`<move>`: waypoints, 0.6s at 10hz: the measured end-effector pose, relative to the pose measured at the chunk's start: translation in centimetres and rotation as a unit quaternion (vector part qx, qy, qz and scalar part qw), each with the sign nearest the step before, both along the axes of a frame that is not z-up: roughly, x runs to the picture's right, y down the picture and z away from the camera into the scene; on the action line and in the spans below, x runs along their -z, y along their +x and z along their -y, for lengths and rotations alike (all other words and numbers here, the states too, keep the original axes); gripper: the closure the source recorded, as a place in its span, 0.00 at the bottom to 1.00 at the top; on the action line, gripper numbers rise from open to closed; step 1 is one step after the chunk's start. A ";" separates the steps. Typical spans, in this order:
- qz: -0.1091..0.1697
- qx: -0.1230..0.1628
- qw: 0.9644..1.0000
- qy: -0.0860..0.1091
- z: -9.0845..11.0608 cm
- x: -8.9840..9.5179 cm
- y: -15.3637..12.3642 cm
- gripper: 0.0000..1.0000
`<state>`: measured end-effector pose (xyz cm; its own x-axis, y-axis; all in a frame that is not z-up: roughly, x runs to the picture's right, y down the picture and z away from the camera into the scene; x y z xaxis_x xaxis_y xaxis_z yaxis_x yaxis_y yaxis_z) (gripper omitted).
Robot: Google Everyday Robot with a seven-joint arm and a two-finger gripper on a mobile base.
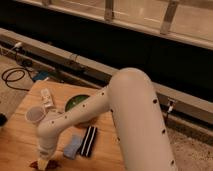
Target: Drag the pepper across the table
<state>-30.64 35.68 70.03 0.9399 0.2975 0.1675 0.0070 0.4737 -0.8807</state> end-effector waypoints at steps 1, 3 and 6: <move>0.000 0.000 1.000 0.000 0.0 0.0 0.0 0.94; 0.000 0.000 1.000 0.000 0.0 0.0 -0.1 0.72; 0.001 0.001 1.000 0.000 0.0 0.0 -0.1 0.42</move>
